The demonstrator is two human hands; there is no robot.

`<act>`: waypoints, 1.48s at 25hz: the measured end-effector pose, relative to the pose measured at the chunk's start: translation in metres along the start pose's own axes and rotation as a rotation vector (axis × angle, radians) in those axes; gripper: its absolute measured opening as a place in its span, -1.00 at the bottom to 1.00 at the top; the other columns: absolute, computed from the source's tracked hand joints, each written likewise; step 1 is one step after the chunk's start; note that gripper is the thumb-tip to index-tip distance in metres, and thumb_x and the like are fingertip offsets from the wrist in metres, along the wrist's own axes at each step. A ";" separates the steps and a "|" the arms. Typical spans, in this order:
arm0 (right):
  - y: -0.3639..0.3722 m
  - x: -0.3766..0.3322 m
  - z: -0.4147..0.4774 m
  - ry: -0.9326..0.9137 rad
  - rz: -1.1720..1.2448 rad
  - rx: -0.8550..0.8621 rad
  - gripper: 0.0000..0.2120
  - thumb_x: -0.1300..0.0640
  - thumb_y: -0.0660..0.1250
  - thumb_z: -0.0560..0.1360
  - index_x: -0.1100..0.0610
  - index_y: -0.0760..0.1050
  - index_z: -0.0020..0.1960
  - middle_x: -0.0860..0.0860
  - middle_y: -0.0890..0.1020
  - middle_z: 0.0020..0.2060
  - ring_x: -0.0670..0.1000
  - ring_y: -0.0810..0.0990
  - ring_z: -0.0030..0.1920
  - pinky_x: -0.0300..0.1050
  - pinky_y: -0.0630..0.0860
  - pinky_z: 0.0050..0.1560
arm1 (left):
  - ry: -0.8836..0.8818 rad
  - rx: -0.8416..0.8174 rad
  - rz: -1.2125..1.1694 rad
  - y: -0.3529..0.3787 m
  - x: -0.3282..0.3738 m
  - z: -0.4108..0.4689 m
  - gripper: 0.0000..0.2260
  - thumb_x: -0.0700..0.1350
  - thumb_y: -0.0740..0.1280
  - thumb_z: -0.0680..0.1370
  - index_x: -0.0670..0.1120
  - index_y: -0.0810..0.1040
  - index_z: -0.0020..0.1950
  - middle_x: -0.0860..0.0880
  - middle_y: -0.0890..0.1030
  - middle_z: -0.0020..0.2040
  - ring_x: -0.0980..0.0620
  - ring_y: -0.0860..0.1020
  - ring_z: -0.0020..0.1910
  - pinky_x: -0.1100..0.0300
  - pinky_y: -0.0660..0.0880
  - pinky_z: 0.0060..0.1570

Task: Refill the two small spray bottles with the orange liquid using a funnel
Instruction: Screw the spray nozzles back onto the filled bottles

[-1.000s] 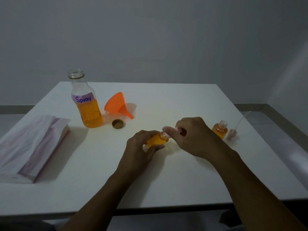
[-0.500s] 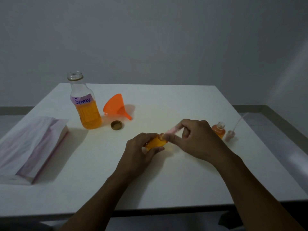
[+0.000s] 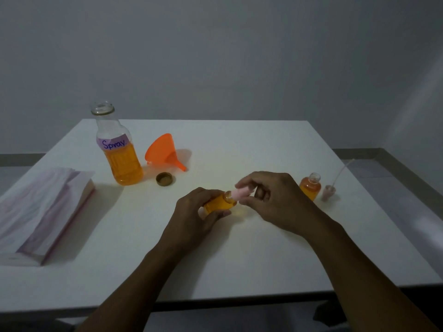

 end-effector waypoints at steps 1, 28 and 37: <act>0.002 0.000 0.001 0.029 -0.011 0.031 -0.78 -0.10 0.45 0.48 0.03 0.64 0.00 -0.16 0.64 -0.20 -0.13 0.60 -0.23 -0.31 0.50 -0.22 | 0.008 0.008 0.005 -0.001 -0.001 0.000 -0.58 0.22 0.37 0.42 0.03 0.59 0.19 0.11 0.63 0.06 0.17 0.55 -0.02 0.32 0.49 -0.01; -0.012 -0.009 -0.010 0.120 0.133 0.211 -0.39 -0.47 0.19 0.37 0.09 0.43 -0.39 -0.11 0.51 -0.51 -0.15 0.49 -0.44 -0.35 0.40 -0.36 | 0.045 -0.058 0.039 -0.007 0.017 0.002 -0.71 -0.03 0.35 0.53 0.00 0.49 0.25 0.03 0.58 0.13 0.13 0.51 0.01 0.29 0.49 0.00; -0.005 0.004 -0.038 0.179 0.090 0.045 -0.54 -0.15 0.41 0.49 0.10 0.39 -0.43 -0.08 0.42 -0.56 -0.14 0.35 -0.49 -0.11 0.39 -0.35 | -0.302 -0.181 -0.076 -0.033 -0.005 -0.012 -0.71 -0.08 0.25 0.61 -0.02 0.37 0.33 0.02 0.53 0.20 0.06 0.55 0.09 0.20 0.49 0.10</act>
Point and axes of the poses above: each hand's wrist, its own z-axis towards the middle knuckle, its own y-axis out of the palm, x = y × z, the point moved 2 cm from there along z, towards the middle knuckle
